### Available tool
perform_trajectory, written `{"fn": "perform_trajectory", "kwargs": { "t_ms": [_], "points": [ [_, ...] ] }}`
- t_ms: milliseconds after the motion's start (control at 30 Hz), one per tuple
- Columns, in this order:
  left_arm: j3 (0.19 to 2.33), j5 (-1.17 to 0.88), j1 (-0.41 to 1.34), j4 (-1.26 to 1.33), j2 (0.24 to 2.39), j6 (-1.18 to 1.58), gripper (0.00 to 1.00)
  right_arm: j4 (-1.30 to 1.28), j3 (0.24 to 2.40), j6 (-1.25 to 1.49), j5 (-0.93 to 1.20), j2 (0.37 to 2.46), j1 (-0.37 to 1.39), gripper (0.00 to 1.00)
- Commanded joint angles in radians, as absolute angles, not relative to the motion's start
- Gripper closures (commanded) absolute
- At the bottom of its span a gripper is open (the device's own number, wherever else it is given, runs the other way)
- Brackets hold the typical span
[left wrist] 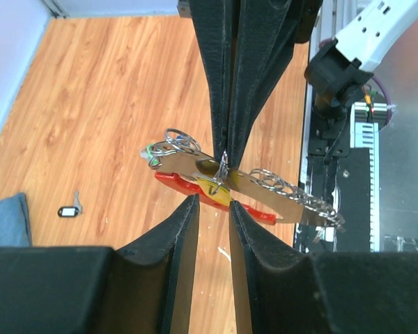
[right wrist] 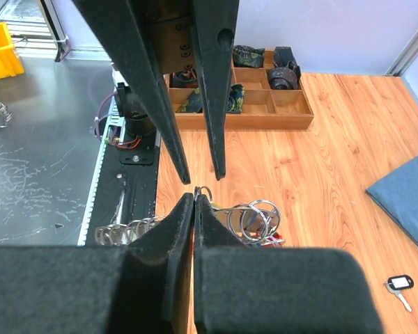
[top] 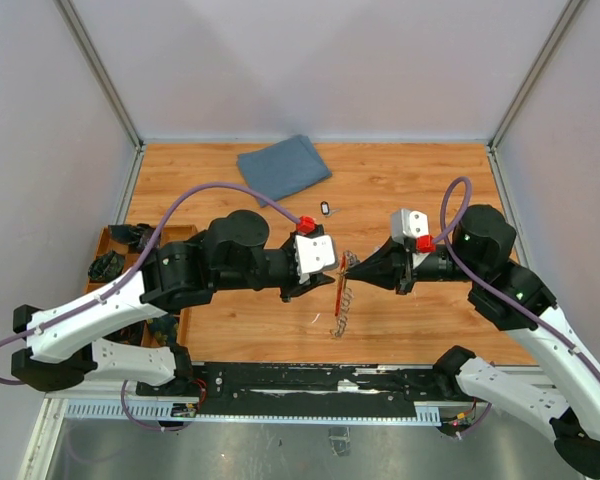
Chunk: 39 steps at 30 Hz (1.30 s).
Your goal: Put the keys on the keyring
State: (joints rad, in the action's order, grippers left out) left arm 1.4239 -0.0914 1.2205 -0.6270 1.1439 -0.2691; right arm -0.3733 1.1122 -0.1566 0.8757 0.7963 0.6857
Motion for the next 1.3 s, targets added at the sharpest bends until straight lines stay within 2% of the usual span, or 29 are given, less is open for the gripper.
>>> {"fn": "perform_trajectory", "kwargs": {
  "t_ms": [0,533,1033,1267],
  "points": [
    [1.414,-0.099,1.225,-0.545,1.104,-0.285,0.70,-0.353,1.159,-0.143,0.923,0.781,0.696,1.00],
    [1.407,-0.203,1.224,-0.538,1.113,-0.299,0.74,-0.318,1.171,-0.112,0.960,0.778,0.696,1.00],
    [1.407,-0.196,1.225,-0.543,1.122,-0.302,0.76,-0.273,1.161,-0.078,0.991,0.772,0.696,1.00],
    [1.409,-0.208,1.224,-0.541,1.124,-0.301,0.87,-0.267,1.159,-0.075,0.989,0.769,0.696,1.00]
  ]
}}
